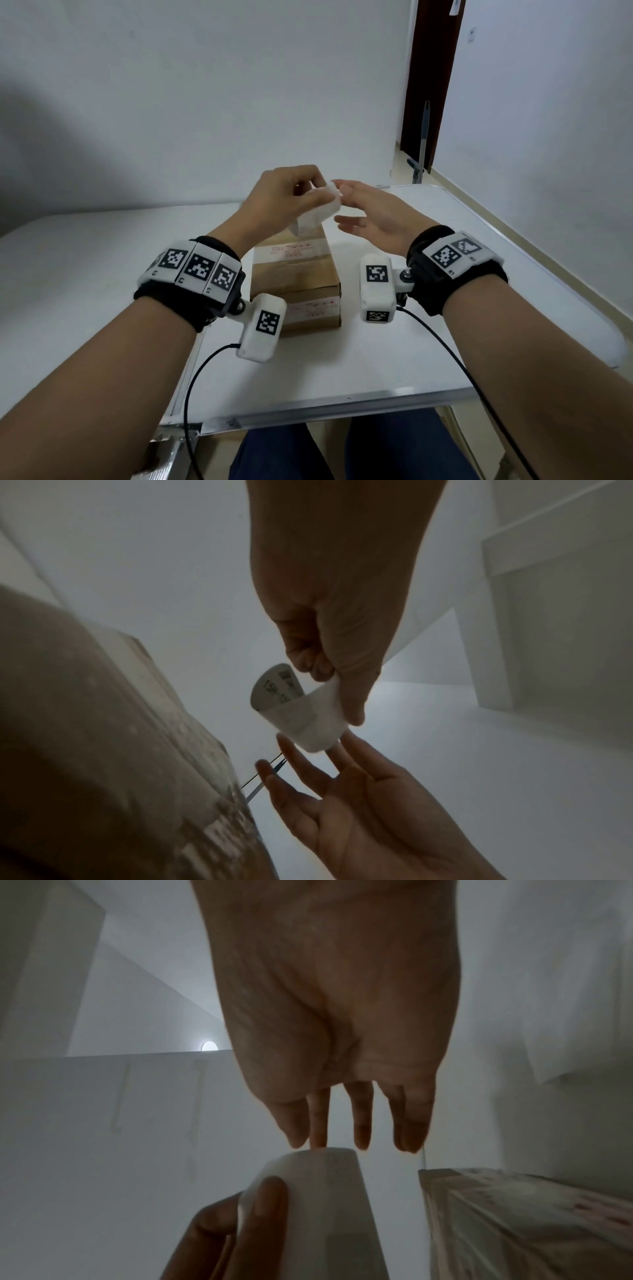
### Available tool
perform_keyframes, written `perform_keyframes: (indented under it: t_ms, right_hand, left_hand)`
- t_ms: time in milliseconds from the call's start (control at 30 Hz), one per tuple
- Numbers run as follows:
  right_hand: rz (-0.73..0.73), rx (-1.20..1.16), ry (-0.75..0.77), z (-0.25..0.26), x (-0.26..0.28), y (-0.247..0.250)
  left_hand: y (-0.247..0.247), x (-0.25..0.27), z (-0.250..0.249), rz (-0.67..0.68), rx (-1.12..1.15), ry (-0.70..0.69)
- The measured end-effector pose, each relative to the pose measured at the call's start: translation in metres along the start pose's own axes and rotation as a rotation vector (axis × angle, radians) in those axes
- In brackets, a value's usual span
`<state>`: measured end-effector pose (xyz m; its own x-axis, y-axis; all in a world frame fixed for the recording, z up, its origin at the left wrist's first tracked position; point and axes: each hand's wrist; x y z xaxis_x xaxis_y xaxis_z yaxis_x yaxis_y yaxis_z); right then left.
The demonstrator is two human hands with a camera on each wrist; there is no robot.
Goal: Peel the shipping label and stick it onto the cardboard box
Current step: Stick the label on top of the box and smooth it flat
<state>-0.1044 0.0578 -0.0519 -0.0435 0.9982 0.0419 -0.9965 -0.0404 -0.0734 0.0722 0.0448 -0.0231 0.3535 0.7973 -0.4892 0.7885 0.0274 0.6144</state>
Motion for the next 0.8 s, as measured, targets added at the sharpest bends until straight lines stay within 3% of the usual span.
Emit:
perform_keyframes:
  t_ms: [167,333,633,800]
  right_hand:
    - [0.171,-0.024,-0.069,-0.001,0.005,0.003]
    - [0.226,-0.113,-0.154,-0.007,0.005,0.012]
    - [0.084,0.004,-0.118,-0.012,0.005,0.009]
    - [0.106,-0.007,-0.106,-0.013,0.003,0.007]
  left_hand:
    - [0.007,0.004,-0.008,0.123,-0.013,-0.109]
    - [0.009,0.007,-0.01,0.199,-0.033,-0.161]
    - [0.011,0.016,-0.013,0.261,-0.12,-0.277]
    - [0.009,0.026,-0.004,0.257,-0.174,-0.312]
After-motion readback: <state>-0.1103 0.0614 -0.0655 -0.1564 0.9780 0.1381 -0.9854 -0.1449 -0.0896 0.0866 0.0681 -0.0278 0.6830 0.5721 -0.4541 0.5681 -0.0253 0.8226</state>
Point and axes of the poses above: each hand's wrist, its own x-axis away from the middle knuckle, its own y-axis out of the back of the hand, z = x × y, and after that the axes turned 4 degrees about -z, right-handed
